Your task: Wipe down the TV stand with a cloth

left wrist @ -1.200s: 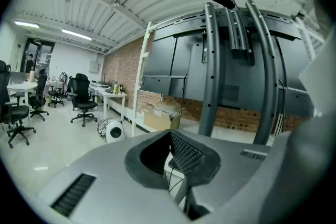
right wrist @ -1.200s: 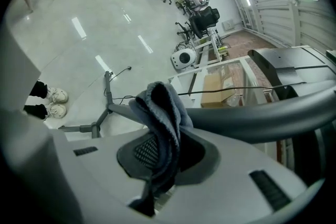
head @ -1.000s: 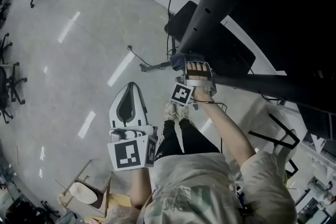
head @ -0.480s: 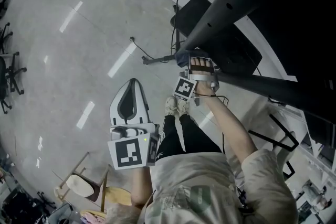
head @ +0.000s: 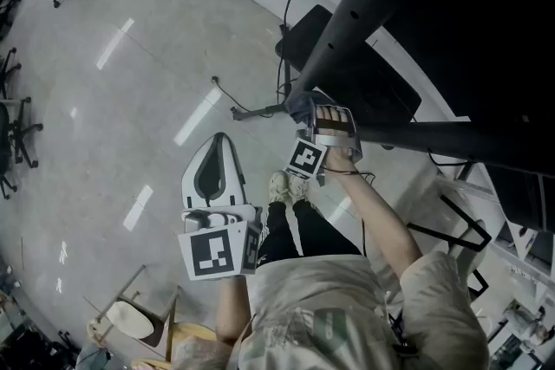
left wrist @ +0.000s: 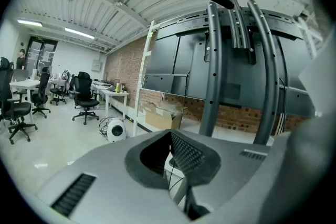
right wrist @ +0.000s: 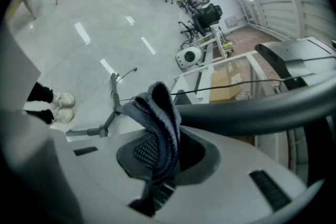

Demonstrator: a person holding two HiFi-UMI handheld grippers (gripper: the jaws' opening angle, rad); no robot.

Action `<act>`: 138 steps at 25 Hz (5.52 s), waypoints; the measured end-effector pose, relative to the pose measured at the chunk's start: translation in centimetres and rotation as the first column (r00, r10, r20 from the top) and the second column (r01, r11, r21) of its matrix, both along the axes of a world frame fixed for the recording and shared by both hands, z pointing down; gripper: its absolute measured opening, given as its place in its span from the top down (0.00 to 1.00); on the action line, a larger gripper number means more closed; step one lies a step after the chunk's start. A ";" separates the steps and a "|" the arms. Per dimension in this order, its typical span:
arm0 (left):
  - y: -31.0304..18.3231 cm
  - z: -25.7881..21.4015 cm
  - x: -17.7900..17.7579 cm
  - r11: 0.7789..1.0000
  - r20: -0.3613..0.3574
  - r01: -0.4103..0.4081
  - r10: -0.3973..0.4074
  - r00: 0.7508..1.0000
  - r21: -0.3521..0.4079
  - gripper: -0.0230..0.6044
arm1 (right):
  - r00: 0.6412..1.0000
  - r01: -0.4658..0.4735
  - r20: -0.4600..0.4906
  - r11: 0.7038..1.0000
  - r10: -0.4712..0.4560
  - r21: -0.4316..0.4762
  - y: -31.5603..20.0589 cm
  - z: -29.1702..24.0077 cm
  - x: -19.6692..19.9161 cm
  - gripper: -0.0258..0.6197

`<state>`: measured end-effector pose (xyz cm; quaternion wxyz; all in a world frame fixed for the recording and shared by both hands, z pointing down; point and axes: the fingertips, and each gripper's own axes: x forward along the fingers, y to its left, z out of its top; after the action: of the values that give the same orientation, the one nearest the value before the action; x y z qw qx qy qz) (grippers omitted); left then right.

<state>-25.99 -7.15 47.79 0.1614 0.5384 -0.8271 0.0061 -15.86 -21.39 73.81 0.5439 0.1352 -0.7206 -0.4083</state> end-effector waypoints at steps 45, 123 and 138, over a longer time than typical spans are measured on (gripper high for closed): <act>-8.0 -30.2 19.5 0.743 0.473 -0.560 0.370 0.800 0.367 0.94 | 0.642 -0.566 0.684 0.387 -0.347 0.728 5.6 -79.8 21.8 0.87; -8.8 -21.3 17.1 0.810 0.319 -0.520 0.433 0.843 0.272 0.94 | 0.913 -0.308 0.407 0.660 0.003 0.685 0.7 -51.6 17.9 0.87; -8.4 -17.1 16.4 0.836 0.255 -0.505 0.452 0.855 0.216 0.94 | 0.929 -0.283 0.353 0.825 0.110 0.489 1.3 -40.5 18.3 0.87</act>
<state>-9.60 -15.60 30.66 -0.0026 0.7425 -0.6696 -0.0161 2.40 -20.13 33.36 0.4048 0.4170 -0.6372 -0.5062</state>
